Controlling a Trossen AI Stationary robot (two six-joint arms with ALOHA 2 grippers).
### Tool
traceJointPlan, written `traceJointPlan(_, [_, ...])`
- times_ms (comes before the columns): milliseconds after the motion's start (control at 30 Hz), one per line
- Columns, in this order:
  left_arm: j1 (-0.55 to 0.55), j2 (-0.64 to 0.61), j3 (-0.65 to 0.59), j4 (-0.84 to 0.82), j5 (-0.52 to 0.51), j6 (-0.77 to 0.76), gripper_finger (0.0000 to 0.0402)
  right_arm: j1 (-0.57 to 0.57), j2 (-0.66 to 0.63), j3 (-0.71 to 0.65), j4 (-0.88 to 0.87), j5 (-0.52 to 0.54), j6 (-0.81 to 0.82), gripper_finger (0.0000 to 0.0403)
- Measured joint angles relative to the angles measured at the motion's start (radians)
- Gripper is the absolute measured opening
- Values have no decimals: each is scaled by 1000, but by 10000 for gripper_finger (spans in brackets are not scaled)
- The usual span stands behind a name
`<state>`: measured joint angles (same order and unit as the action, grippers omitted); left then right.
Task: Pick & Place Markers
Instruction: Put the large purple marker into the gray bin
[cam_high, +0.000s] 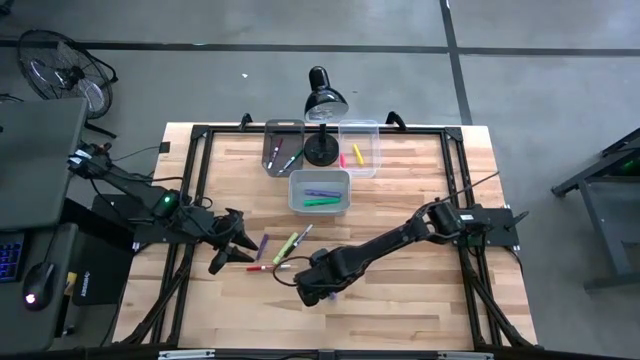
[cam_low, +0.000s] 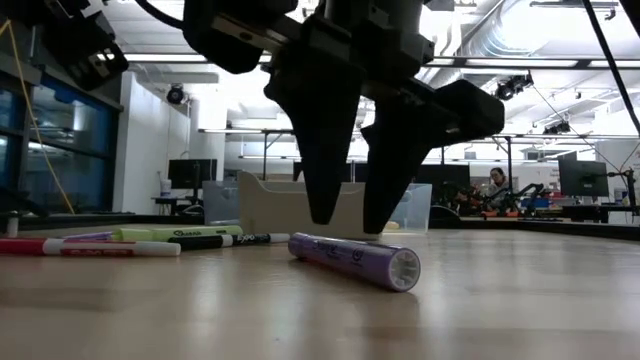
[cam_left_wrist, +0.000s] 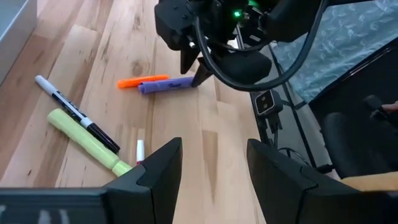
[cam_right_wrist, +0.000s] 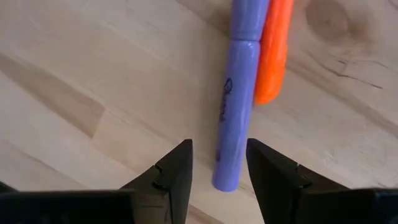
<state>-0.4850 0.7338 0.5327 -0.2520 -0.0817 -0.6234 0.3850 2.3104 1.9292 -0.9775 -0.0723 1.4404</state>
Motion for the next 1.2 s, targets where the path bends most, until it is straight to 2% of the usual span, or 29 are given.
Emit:
traceJointPlan(400, [0,0,0,-45,1,1,177,32,-6,-136,119,6,31,137])
traceJointPlan(633, [0,0,0,-44,2,11,177,52,-9,-200,132,17,17,100])
traceJointPlan(833, [0,0,0,-43,3,13,177,54,-10,-202,148,4,6,62])
traceJointPlan(1200, [0,1,0,-35,-4,13,177,58,-82,-184,100,15,29,60])
